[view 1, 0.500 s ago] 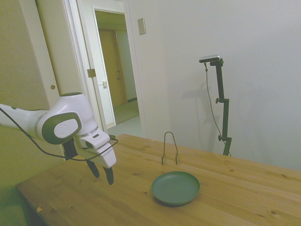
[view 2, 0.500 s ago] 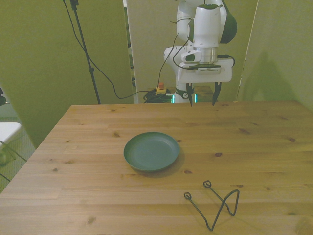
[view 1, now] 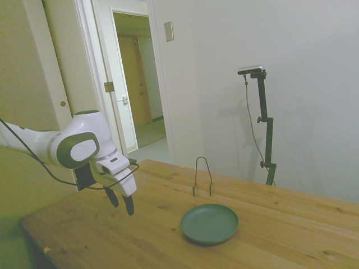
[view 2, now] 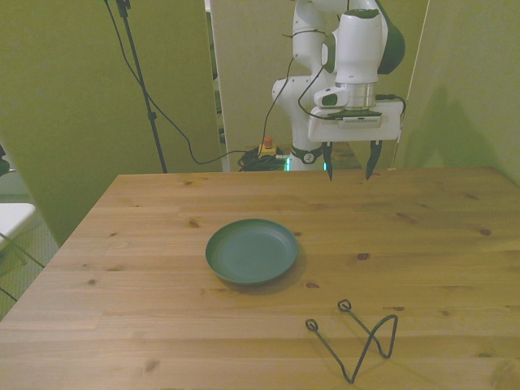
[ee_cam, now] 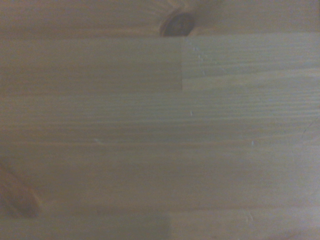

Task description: Load the plate

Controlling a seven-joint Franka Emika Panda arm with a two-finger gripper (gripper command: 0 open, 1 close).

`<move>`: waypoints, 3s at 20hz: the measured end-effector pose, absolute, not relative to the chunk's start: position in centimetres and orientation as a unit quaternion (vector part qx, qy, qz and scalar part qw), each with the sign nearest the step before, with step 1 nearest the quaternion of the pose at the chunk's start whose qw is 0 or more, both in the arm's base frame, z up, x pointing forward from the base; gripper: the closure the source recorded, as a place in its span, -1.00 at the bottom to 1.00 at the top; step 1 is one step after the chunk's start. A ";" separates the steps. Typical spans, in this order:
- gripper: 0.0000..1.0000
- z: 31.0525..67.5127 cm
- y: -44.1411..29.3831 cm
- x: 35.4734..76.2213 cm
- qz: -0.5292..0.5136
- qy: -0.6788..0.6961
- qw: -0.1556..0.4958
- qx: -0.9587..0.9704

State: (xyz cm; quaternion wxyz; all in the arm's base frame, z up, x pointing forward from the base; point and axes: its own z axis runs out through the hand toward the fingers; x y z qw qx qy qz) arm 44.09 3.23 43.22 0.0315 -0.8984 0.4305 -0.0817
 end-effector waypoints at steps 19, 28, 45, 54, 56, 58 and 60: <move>-1.00 43.5 -4.5 58.2 -0.139 0.503 -0.026 -0.853; -1.00 39.2 -9.8 58.4 -0.138 0.512 -0.076 -0.844; -1.00 39.1 -9.3 57.4 -0.129 0.505 -0.051 -0.852; 1.00 36.7 -9.3 56.4 -0.119 0.499 -0.059 -0.856; 1.00 36.8 -9.3 56.5 -0.122 0.499 -0.057 -0.856; 1.00 36.8 -9.4 56.5 -0.127 0.499 -0.054 -0.856; 1.00 36.6 -9.5 56.4 -0.127 0.500 -0.054 -0.855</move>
